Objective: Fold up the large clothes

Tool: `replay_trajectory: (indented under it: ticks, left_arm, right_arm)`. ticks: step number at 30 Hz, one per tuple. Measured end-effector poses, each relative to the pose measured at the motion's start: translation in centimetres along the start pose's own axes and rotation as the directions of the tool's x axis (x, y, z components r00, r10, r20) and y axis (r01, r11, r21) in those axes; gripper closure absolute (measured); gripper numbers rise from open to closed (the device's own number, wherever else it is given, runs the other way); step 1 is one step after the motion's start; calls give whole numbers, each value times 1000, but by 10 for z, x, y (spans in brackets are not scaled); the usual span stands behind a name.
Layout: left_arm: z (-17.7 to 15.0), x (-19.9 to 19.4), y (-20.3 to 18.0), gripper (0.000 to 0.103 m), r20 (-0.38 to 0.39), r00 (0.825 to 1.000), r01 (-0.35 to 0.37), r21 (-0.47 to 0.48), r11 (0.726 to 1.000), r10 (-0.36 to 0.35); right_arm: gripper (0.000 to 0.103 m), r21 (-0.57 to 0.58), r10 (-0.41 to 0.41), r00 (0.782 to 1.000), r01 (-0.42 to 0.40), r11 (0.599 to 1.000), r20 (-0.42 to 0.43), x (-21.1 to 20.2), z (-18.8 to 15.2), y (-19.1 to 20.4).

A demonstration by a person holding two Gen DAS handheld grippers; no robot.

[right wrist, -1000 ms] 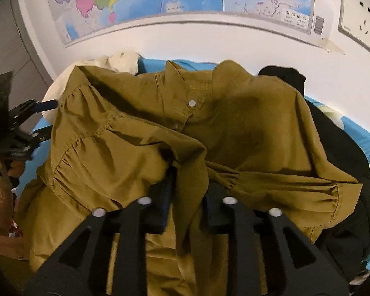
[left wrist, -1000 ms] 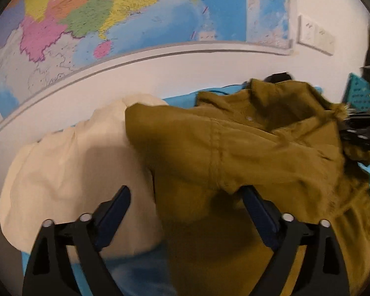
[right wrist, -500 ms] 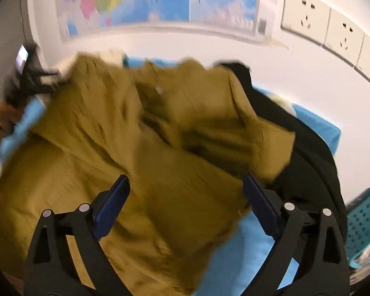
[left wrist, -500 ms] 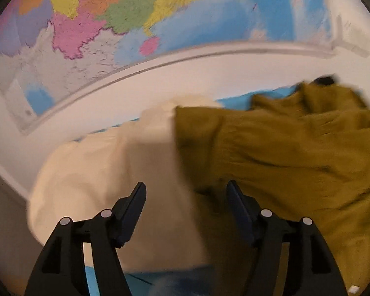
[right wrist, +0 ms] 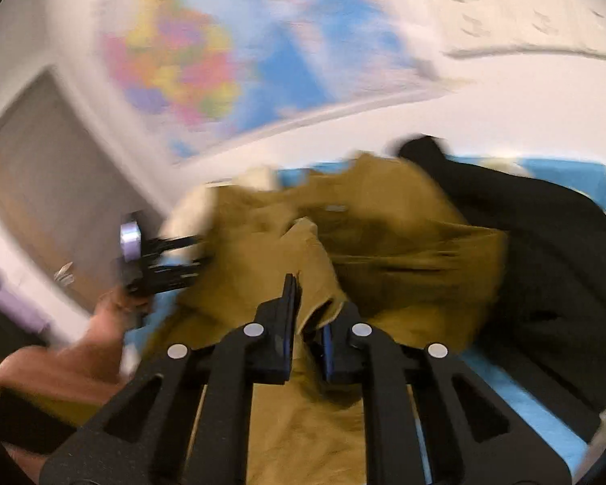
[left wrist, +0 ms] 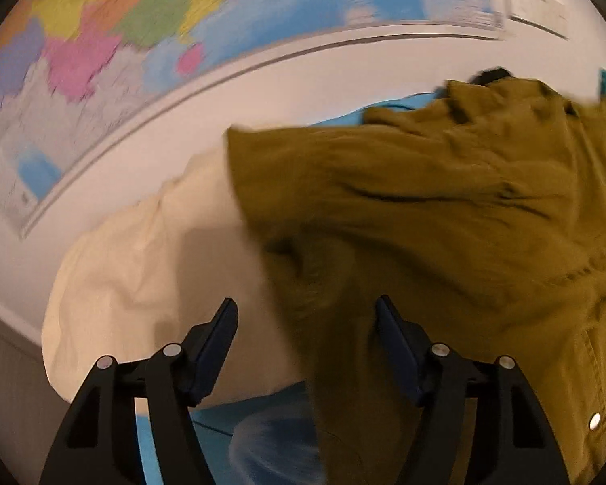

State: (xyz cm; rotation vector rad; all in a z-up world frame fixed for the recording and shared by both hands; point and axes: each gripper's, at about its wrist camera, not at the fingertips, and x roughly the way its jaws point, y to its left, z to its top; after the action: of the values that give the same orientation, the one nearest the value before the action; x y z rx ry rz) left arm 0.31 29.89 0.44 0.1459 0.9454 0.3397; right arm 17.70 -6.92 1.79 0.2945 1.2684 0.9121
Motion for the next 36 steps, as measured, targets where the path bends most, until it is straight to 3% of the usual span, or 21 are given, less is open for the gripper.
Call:
replay_trajectory:
  ticks: [3,4,6,8,10,12,15,17,21,22,25,27,29,31,32,33,36]
  left_arm:
    - [1,5,6,35,-10,1000,-26,-28,999,26]
    - [0,4,5,35,-9,999,-32,-31,999,31]
    - [0,0,1,33,-2,998,-67,-13,998,67]
    - [1,-5,2,31,-4,997,-76,-19,997,76]
    - [3,-9,4,30,7,999,-35,-31,999,35]
    - [6,-14,-1,29,33,999,-11,-17,1000,12]
    - [6,-8,-5,28,8,1000,-24,-24,999,24]
    - [4,-3,-6,28,-4,999,-48,-41,998,48]
    - [-6,-20,0,28,42,999,14,-75,997,-11]
    - [-8,-27,0,28,63,997,38,-73,997,-33]
    - [-11,-38,-6,28,102,988,120,-40,992,-116]
    - [-9,-33,-17,28,95,989,110,-3,994,-109]
    - [-8,-21,-26,29,61,993,96,17,995,-97]
    - [-8,-7,-28,31,26,997,75,14,997,-75]
    - [-10,-1,-29,31,17,999,41,14,999,-41]
    - [-11,3,-29,30,16,1000,18,11,1000,-18]
    - [-13,1,-28,28,17,1000,-2,-6,1000,2]
  right_arm:
    - [79,124,-114,988,126,984,-102,47,-9,-43]
    - [68,153,-92,990,107,982,-104,54,-13,-50]
    - [58,198,-74,996,82,977,-50,57,-20,-58]
    - [57,178,-83,996,86,980,-25,53,-25,-52]
    - [57,123,-109,994,108,986,2,47,-27,-38]
    - [63,81,-133,991,132,988,11,44,-31,-28]
    - [59,75,-282,959,280,957,11,48,-32,-28]
    - [54,73,-317,947,313,947,50,32,-33,-30]
    - [49,33,-370,895,374,927,248,-8,-43,4]
    - [49,14,-357,893,367,930,273,-11,-46,12]
    - [50,-81,-280,920,312,947,275,-1,-51,37]
    - [51,-167,-255,940,296,941,228,26,-53,49]
    - [58,-160,-237,961,259,952,144,57,-51,44]
    - [60,-160,-269,960,278,947,74,88,-48,35]
    - [61,-169,-325,944,330,929,59,103,-48,28]
    - [65,-156,-329,944,331,931,39,113,-47,20]
    - [62,-84,-285,958,286,955,13,113,-44,11]
